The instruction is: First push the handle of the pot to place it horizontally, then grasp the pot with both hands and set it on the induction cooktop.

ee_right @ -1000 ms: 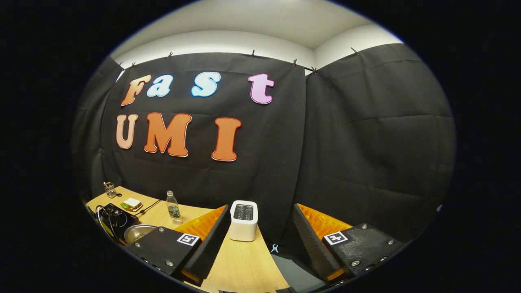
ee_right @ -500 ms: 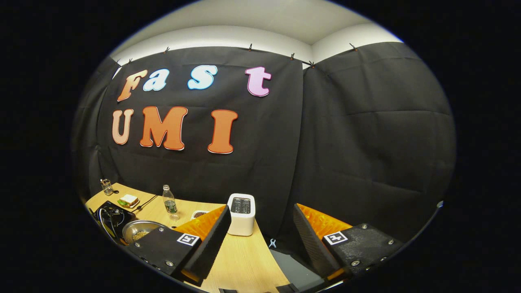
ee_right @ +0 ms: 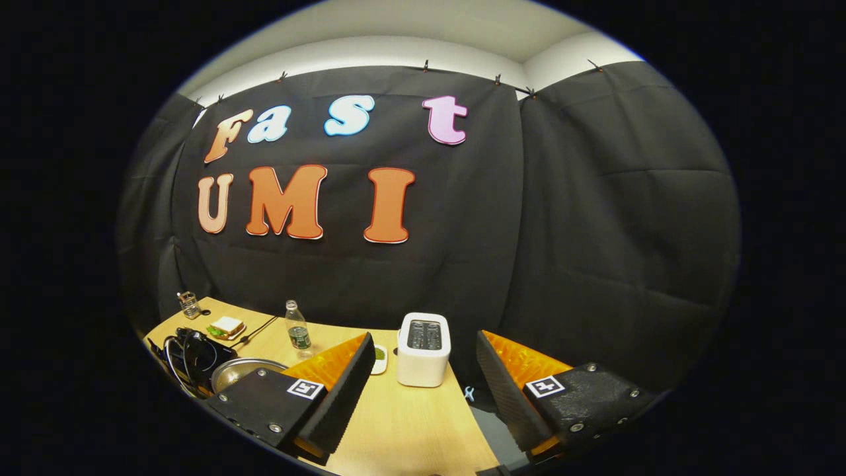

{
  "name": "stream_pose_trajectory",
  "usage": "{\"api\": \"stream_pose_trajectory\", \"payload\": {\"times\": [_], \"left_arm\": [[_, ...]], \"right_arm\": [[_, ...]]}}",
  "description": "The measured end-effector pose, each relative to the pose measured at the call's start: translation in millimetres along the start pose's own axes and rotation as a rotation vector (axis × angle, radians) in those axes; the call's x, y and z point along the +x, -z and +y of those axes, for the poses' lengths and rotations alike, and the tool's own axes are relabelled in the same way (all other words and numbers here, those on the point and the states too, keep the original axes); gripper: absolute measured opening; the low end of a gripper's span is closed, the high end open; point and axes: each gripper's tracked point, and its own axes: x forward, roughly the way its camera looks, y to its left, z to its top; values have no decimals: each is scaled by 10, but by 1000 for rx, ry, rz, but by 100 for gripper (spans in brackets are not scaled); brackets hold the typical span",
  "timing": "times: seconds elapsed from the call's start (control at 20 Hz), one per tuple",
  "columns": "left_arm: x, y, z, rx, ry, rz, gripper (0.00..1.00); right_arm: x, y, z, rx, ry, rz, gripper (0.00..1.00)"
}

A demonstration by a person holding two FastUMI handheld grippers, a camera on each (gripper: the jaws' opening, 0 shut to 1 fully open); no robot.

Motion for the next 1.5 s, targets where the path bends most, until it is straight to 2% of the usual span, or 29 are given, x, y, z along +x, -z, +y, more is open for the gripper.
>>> {"api": "stream_pose_trajectory", "payload": {"times": [0.2,0.65,0.95,1.1,1.5], "left_arm": [[17,-104,20,2,30,-48,8],[-71,-462,103,245,-4,-172,8],[-277,-681,142,315,3,-205,8],[-384,-782,173,329,1,-225,8],[-812,-778,261,293,59,-285,8]], "right_arm": [[222,68,266,38,-62,26,95],[499,484,809,43,-153,160,96],[617,845,1050,32,-181,250,96],[709,1084,1165,44,-186,326,96],[886,1696,1534,17,-229,506,96]]}}
